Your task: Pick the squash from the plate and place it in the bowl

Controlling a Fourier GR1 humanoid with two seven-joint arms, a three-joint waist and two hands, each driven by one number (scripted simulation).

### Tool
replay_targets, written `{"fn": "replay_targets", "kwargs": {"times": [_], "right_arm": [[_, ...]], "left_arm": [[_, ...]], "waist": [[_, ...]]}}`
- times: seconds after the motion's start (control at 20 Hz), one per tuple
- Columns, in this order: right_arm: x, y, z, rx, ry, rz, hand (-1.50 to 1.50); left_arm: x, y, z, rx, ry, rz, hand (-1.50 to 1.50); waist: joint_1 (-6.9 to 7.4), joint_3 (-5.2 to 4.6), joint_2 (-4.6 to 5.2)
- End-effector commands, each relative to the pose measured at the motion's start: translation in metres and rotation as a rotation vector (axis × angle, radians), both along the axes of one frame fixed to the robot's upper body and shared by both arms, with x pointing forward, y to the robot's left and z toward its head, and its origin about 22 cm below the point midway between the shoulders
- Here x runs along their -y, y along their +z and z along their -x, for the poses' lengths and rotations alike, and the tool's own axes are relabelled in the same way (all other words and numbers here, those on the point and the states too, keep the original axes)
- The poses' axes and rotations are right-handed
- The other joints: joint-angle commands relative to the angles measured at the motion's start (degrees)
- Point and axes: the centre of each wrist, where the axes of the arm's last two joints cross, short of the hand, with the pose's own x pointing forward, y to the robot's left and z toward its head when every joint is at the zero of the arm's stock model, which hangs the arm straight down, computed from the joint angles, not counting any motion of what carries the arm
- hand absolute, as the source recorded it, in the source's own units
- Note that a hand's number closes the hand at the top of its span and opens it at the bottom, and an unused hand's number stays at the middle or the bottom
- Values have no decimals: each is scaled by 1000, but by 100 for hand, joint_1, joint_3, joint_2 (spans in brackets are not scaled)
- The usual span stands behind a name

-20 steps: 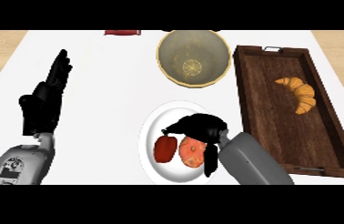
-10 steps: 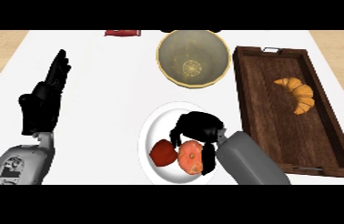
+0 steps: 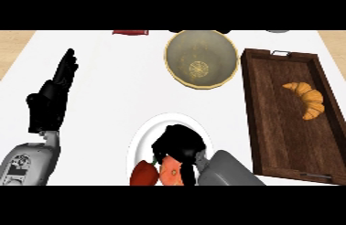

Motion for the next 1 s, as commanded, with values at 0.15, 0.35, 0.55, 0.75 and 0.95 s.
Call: {"fn": "replay_targets", "kwargs": {"times": [0.15, 0.35, 0.55, 0.75, 0.95], "right_arm": [[-46, 23, 59, 59, -161, -71, 150], [-52, 57, 76, 53, -293, -310, 150], [-60, 87, 96, 127, -396, -469, 150], [-67, 106, 102, 213, -544, -540, 150], [-79, 126, 81, 304, -663, -518, 150]], "left_arm": [[13, -1, -2, 7, -30, 15, 0], [9, 0, -7, -6, -33, 5, 0], [3, 6, -10, -7, -4, -8, 0], [8, -1, -4, -20, 1, 0, 0], [3, 11, -12, 1, 15, -6, 0]], "waist": [[204, 15, 39], [141, 17, 36], [18, 12, 7], [-29, 5, -26], [-79, 8, 17]]}}
